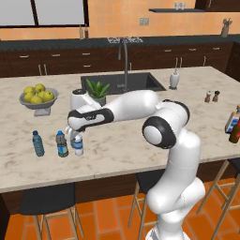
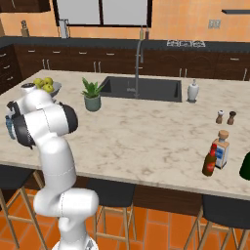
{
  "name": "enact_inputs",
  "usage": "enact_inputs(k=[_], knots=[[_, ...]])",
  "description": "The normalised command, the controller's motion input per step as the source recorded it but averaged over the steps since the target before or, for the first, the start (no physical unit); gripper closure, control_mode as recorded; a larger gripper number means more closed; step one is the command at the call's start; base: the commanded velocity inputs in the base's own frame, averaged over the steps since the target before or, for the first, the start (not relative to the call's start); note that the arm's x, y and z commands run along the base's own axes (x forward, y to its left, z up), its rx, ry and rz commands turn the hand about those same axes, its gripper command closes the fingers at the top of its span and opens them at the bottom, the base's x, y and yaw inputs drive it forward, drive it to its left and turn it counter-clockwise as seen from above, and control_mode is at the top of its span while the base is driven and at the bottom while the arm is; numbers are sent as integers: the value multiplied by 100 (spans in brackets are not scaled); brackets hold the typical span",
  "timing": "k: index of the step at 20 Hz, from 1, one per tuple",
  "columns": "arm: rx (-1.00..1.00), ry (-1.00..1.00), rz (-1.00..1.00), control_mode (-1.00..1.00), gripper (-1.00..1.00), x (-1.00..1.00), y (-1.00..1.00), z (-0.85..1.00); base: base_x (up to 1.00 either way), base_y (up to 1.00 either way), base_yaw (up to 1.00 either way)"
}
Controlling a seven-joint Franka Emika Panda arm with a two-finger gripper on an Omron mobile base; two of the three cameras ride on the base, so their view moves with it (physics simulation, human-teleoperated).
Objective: Move the plastic bottles in the middle to the plastics group, and the glass bottles in the middle to the glass group.
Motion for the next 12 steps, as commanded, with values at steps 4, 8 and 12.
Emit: enact_inputs(k=[4,8,12], knots=[[1,-5,-7,-100,-100,-26,-23,37,0,0,0],[8,-13,-14,-100,-100,-56,-61,41,0,0,0],[13,-12,-18,-100,-100,-55,-78,34,0,0,0]])
